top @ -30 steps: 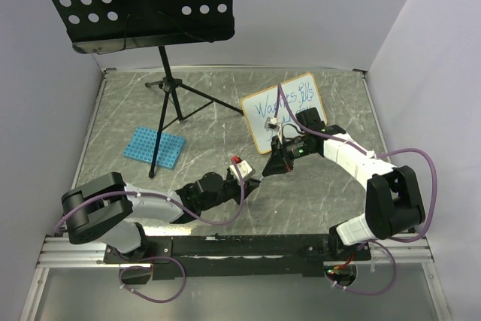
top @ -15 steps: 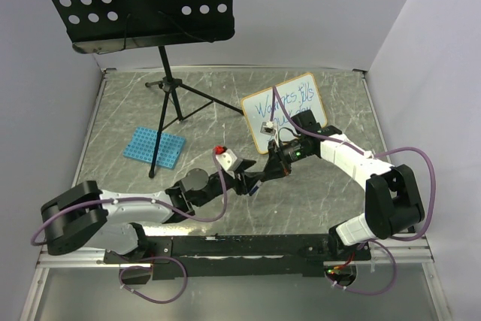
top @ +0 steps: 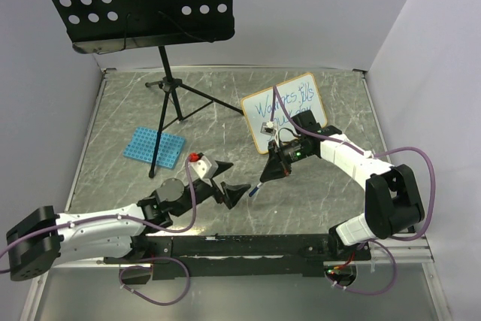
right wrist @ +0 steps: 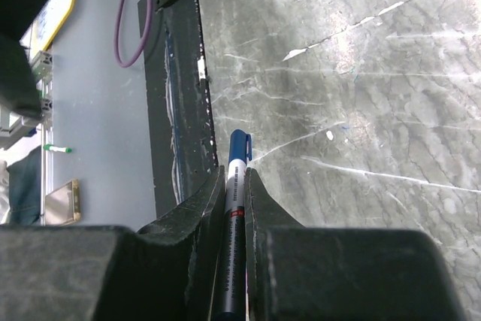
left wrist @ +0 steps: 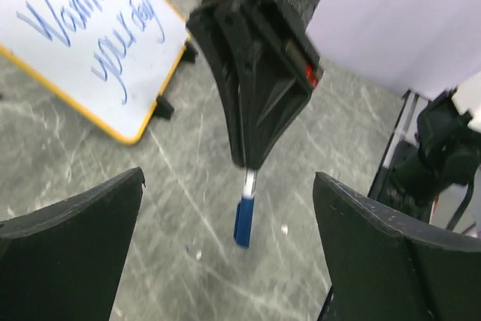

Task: Write a sentence on the whiteboard
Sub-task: Insert the pen cap into the whiteboard marker.

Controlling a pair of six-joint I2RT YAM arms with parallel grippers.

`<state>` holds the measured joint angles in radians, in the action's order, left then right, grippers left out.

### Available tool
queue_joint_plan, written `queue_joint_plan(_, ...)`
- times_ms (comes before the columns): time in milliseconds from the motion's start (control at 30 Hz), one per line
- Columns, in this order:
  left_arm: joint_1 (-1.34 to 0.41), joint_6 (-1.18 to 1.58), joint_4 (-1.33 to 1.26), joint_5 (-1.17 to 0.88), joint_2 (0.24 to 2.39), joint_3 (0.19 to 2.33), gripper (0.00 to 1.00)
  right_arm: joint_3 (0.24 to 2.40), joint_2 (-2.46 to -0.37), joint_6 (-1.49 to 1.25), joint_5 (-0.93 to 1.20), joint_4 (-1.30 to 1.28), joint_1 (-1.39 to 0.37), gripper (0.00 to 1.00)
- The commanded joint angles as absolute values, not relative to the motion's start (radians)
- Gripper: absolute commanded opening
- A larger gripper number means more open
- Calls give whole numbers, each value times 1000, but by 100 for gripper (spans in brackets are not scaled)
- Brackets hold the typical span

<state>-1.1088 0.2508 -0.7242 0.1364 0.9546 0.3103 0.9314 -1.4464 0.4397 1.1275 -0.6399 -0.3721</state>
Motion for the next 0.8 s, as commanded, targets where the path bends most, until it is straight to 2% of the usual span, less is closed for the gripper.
queue_joint_plan(0, -1101, 272, -576, 94, 960, 313, 97, 956, -1459, 454, 1164, -635, -368, 0)
queue_joint_plan(100, -1104, 264, -494, 84, 1067, 383, 99, 956, -1465, 453, 1167, -634, -367, 0)
queue_joint_plan(333, -1160, 249, -353, 202, 1271, 584, 92, 956, -1465, 446, 1166, -630, -367, 0)
queue_joint_plan(533, -1181, 256, -287, 230, 1330, 641, 86, 960, -1468, 449, 1172, -637, -367, 0)
queue_joint_plan(767, -1221, 261, -193, 307, 1377, 689, 74, 959, -1471, 439, 1173, -632, -364, 0)
